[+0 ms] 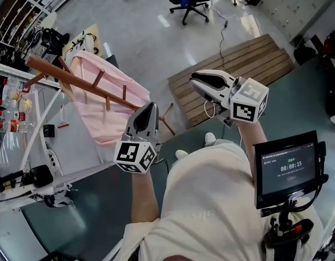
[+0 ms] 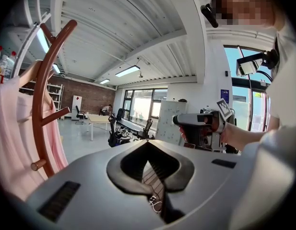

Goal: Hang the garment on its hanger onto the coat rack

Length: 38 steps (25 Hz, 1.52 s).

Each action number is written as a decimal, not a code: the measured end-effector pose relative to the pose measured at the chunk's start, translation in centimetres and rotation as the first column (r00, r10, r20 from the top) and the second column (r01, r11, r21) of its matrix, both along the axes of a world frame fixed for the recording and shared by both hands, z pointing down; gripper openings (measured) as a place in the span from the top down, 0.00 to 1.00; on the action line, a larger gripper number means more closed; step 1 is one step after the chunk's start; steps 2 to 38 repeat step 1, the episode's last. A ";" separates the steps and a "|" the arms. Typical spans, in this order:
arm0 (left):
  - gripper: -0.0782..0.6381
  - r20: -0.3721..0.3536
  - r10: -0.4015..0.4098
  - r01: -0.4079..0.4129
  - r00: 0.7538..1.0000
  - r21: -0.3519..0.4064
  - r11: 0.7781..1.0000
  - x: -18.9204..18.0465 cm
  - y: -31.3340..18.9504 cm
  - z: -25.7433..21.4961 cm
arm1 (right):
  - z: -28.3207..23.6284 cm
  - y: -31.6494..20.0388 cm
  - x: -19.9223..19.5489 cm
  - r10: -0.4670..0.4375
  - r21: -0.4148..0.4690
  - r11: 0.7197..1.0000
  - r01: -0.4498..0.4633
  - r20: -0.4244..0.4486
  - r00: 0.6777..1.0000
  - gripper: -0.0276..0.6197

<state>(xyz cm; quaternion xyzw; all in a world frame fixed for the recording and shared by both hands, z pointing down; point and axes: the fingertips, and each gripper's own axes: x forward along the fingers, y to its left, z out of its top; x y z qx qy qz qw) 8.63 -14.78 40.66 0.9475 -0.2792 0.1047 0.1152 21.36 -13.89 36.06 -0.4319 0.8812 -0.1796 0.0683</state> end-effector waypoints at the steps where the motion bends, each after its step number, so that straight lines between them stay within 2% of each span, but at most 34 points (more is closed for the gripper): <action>1: 0.88 0.000 -0.001 0.001 1.000 -0.001 1.000 0.0 -0.1 0.0 | 0.0 -0.1 0.0 -0.001 -0.002 1.000 0.001 -0.001 1.000 0.84; 38: 0.88 0.000 -0.001 0.001 1.000 -0.001 1.000 0.0 -0.1 0.0 | 0.0 -0.1 0.0 -0.001 -0.002 1.000 0.001 -0.001 1.000 0.84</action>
